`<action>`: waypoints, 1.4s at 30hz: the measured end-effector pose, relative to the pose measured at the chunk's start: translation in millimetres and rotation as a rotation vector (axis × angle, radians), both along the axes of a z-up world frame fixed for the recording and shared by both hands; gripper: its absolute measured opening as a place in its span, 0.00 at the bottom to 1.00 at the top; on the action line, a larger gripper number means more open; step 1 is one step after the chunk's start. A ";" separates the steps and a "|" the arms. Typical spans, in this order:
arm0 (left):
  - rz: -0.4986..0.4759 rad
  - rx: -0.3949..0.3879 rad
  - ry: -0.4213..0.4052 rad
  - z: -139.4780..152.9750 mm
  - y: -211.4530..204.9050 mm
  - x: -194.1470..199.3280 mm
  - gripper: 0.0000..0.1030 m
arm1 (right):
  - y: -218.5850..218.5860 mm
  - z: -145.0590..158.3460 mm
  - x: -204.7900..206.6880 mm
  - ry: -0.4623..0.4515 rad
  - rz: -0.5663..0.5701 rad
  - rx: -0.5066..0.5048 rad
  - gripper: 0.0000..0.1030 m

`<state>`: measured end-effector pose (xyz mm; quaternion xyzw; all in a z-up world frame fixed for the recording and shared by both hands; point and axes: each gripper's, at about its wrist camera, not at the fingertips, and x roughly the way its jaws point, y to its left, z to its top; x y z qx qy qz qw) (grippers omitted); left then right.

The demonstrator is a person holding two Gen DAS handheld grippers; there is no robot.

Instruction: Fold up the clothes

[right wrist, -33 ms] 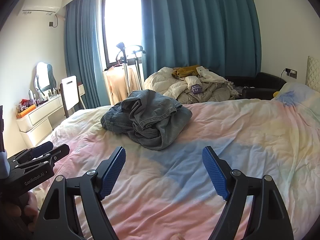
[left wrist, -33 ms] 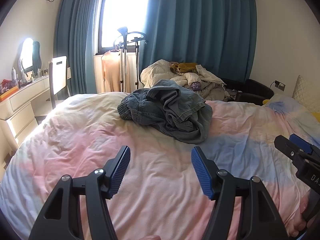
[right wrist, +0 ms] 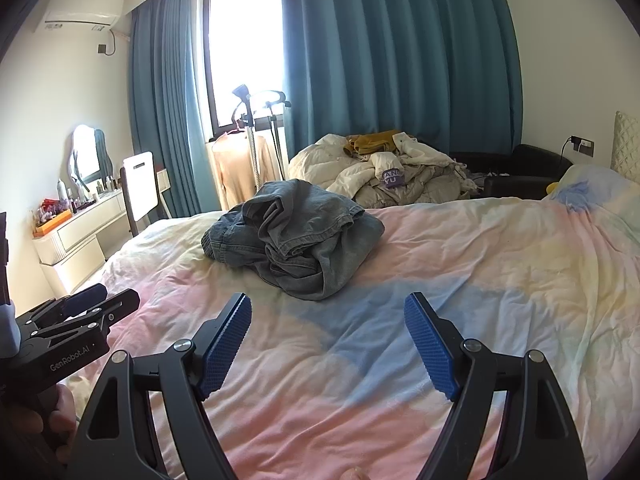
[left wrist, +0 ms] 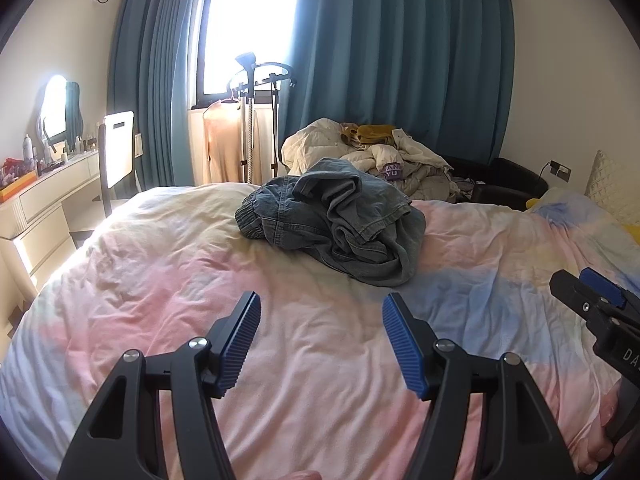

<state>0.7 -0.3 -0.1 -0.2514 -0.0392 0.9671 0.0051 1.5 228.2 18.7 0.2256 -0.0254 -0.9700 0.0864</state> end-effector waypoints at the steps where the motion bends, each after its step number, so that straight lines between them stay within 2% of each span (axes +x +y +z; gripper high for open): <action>1: 0.000 0.002 0.001 0.0 -0.2 0.9 0.64 | -0.3 -0.4 -0.1 0.000 0.001 0.000 0.78; 6: 0.005 0.022 -0.014 -2.1 -1.7 0.3 0.64 | -1.6 -2.3 -0.7 -0.002 0.004 -0.001 0.78; 42: 0.005 0.001 -0.049 -10.5 2.1 -8.3 0.64 | 1.2 -2.6 -2.2 -0.004 0.013 -0.024 0.78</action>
